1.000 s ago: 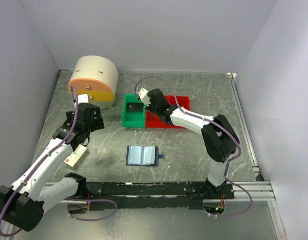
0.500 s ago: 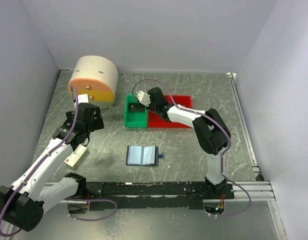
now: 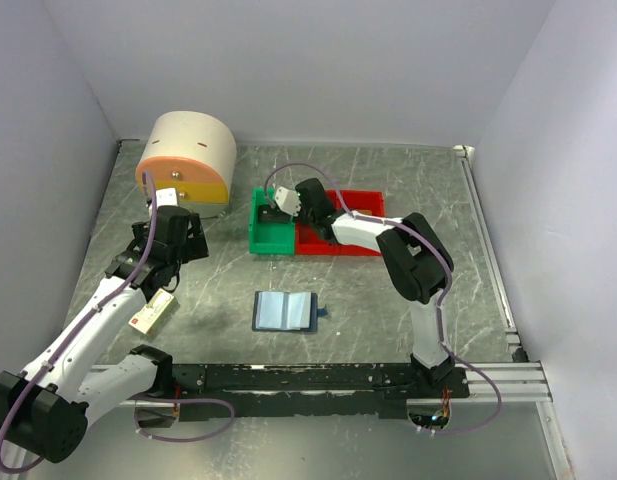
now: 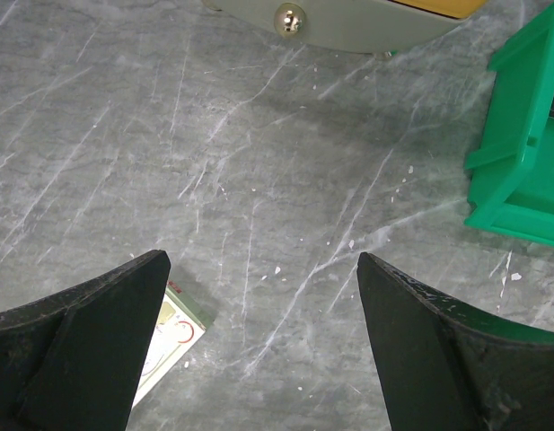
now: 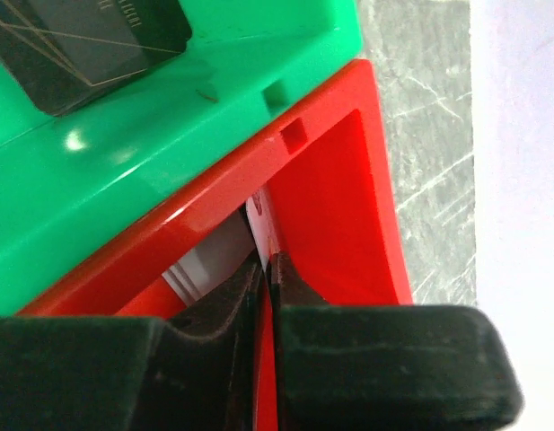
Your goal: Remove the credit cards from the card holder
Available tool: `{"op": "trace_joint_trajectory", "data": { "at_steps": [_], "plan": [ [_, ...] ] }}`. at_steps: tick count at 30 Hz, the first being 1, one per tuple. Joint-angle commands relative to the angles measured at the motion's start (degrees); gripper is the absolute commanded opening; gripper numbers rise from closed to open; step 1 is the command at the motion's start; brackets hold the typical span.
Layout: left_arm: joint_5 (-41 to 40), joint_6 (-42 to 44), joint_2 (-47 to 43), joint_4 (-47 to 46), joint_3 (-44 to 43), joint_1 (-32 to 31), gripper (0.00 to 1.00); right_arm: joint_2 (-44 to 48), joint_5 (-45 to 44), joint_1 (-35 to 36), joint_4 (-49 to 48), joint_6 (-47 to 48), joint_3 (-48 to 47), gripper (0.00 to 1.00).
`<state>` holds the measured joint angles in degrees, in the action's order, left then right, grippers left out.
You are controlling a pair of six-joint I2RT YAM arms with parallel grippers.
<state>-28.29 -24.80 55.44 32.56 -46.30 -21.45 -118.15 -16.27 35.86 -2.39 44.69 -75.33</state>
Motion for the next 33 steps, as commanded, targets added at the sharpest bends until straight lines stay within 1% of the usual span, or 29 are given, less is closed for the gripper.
{"op": "trace_joint_trajectory", "data": {
  "at_steps": [1,3,7,11,14,16,20,22,23,30,33],
  "plan": [
    [-0.8,0.9,-0.6,-1.3,-0.3,0.4,0.98,-1.0,-2.1,-0.6,-3.0,-0.7,0.0,0.08],
    [-0.8,0.9,-0.7,-1.4,-0.2,0.4,0.98,-0.6,-2.4,-0.6,-3.5,-0.9,0.9,0.22],
    [-0.5,1.0,-0.4,-1.6,-0.2,0.4,0.98,1.3,-1.6,-0.6,-4.2,-1.2,2.7,0.28],
    [-0.2,1.1,0.2,-1.5,-0.5,0.4,0.98,2.1,-0.7,-0.5,-3.4,-2.1,2.5,0.29],
    [-0.1,1.1,0.4,-1.4,-0.5,0.4,0.98,2.1,0.1,-0.6,-2.8,-2.7,2.3,0.33],
    [-0.1,1.1,0.4,-1.4,-0.5,0.4,0.98,2.1,0.4,-0.6,-2.8,-2.7,2.4,0.34],
    [-0.1,1.2,0.2,-1.6,-0.3,0.4,0.98,4.5,1.8,-0.6,-1.5,-2.9,2.7,0.36],
    [0.0,1.2,0.2,-1.6,-0.4,0.4,0.98,5.5,3.3,-0.6,-0.8,-3.1,3.3,0.41],
    [0.0,1.2,0.2,-1.5,-0.4,0.4,0.98,6.1,4.2,-0.6,-0.4,-3.0,3.5,0.42],
    [0.2,1.2,0.5,-1.4,-0.5,0.4,0.98,7.9,5.3,-0.7,1.0,-4.1,3.7,0.43],
    [0.3,1.2,0.6,-1.4,-0.6,0.4,0.98,9.8,5.6,-0.7,0.6,-6.1,3.9,0.43]
  ]
}}
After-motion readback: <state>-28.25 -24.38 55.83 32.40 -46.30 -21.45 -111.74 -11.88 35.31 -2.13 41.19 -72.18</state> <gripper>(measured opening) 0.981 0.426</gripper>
